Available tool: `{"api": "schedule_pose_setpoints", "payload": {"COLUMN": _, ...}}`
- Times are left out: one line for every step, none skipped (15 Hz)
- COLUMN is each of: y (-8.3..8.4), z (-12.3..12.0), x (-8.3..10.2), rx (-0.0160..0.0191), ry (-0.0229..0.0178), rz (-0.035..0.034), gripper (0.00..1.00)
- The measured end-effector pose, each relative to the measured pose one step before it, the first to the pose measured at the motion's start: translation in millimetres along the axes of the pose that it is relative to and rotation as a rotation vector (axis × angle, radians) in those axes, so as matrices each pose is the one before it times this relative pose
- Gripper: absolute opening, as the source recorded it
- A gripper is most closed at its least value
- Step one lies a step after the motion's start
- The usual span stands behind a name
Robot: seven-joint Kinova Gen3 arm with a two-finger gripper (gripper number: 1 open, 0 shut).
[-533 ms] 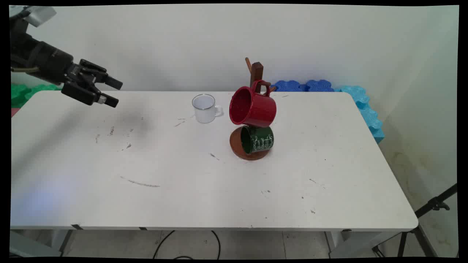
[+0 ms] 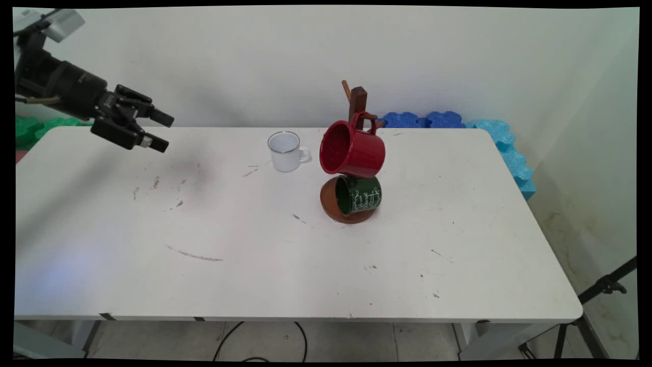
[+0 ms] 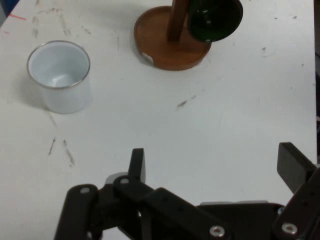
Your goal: Pick up the red mug from the rack
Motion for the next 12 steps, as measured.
{"api": "schedule_pose_setpoints", "payload": {"y": 1.59, "z": 0.65, "x": 6.52, "rx": -0.00504, "ry": 0.00242, "rz": -0.00367, "gripper": 1.00}}
{"api": "schedule_pose_setpoints", "payload": {"y": 2.38, "z": 0.46, "x": 6.89, "rx": -0.00453, "ry": 0.00331, "rz": -0.00530, "gripper": 1.00}}
{"api": "schedule_pose_setpoints", "payload": {"y": 3.94, "z": 0.89, "x": 9.10, "rx": -0.00516, "ry": 0.00572, "rz": -0.01038, "gripper": 1.00}}
{"api": "schedule_pose_setpoints", "payload": {"y": 4.54, "z": 1.45, "x": 10.25, "rx": -0.00355, "ry": 0.00663, "rz": -0.01219, "gripper": 1.00}}
{"api": "schedule_pose_setpoints", "payload": {"y": 4.77, "z": 2.02, "x": 9.16, "rx": -0.00213, "ry": 0.00483, "rz": -0.01277, "gripper": 1.00}}
{"api": "schedule_pose_setpoints", "payload": {"y": 6.20, "z": 3.33, "x": 11.09, "rx": 0.00116, "ry": 0.00608, "rz": -0.01666, "gripper": 1.00}}
{"api": "schedule_pose_setpoints", "payload": {"y": 6.85, "z": 3.69, "x": 10.67, "rx": 0.00295, "ry": 0.00597, "rz": -0.01791, "gripper": 1.00}}
{"api": "schedule_pose_setpoints", "payload": {"y": 6.58, "z": 4.23, "x": 9.18, "rx": 0.00386, "ry": 0.00363, "rz": -0.01679, "gripper": 1.00}}
{"api": "schedule_pose_setpoints", "payload": {"y": 4.71, "z": 3.27, "x": 6.23, "rx": 0.00370, "ry": 0.00345, "rz": -0.01225, "gripper": 1.00}}
{"api": "schedule_pose_setpoints", "payload": {"y": 7.51, "z": 5.57, "x": 8.68, "rx": 0.00431, "ry": 0.00407, "rz": -0.01828, "gripper": 1.00}}
{"api": "schedule_pose_setpoints", "payload": {"y": 9.80, "z": 7.32, "x": 9.65, "rx": 0.00528, "ry": 0.00427, "rz": -0.02297, "gripper": 1.00}}
{"api": "schedule_pose_setpoints", "payload": {"y": 10.21, "z": 8.13, "x": 8.17, "rx": 0.00227, "ry": 0.00215, "rz": -0.02121, "gripper": 1.00}}
